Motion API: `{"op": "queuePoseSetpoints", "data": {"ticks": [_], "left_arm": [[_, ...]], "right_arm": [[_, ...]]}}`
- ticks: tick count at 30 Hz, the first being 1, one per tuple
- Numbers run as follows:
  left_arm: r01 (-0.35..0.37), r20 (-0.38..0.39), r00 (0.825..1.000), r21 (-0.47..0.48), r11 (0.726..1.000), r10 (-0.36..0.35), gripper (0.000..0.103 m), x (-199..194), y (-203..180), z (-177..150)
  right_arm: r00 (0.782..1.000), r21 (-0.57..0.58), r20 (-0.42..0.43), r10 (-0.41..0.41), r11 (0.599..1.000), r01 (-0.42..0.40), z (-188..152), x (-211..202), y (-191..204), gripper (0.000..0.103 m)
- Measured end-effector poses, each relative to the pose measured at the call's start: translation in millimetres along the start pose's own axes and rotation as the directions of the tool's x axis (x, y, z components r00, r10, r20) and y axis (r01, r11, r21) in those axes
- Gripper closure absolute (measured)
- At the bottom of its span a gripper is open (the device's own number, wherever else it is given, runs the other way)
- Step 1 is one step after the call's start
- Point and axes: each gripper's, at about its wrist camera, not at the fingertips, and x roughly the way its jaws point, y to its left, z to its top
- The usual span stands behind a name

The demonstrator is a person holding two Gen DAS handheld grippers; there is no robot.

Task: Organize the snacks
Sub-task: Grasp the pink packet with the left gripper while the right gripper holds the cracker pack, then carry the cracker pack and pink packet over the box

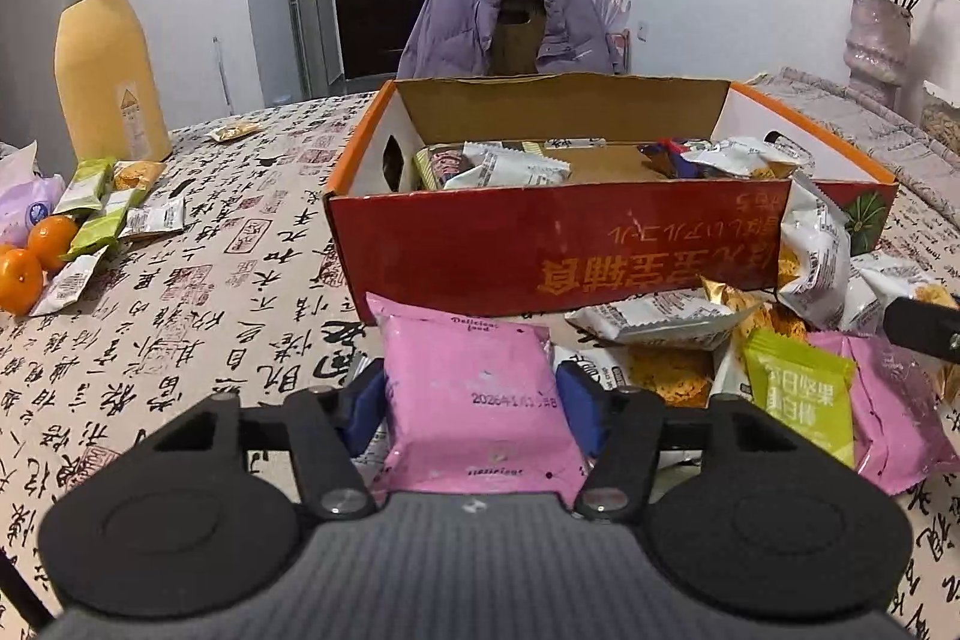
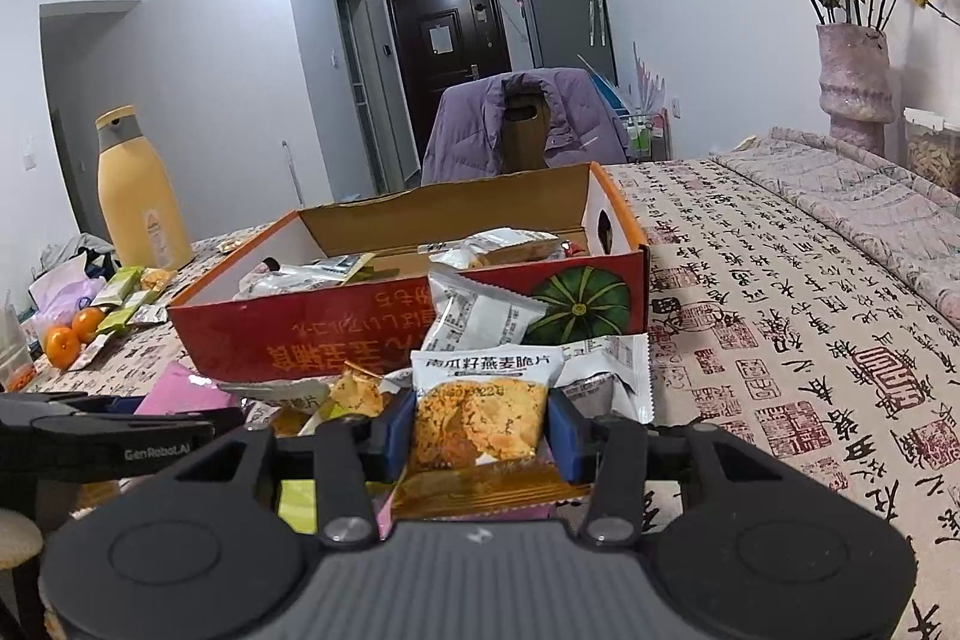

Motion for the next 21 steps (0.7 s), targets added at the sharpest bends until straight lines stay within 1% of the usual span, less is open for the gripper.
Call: {"op": "queuePoseSetpoints", "data": {"ticks": [8, 13, 17, 21], "left_arm": [[0.013, 0.02, 1.0, -0.014, 1.0, -0.012, 0.043, -7, 2, 0], [0.027, 0.05, 0.998, -0.02, 0.999, -0.026, 0.043, -20, 3, 2], [0.026, 0.071, 0.997, -0.026, 0.999, -0.024, 0.043, -28, 4, 4], [0.037, 0.106, 0.994, -0.04, 0.999, -0.033, 0.043, -39, 5, 9]], "right_arm": [[1.0, 0.003, -0.002, 0.008, 1.0, -0.008, -2, 1, -5, 0.058], [1.0, 0.005, 0.0, 0.009, 1.0, -0.009, -2, -1, -6, 0.058], [1.0, 0.004, 0.003, 0.014, 1.0, -0.014, -2, -1, -6, 0.058], [1.0, 0.0, 0.014, 0.02, 1.0, -0.02, 1, -1, -5, 0.058]]}}
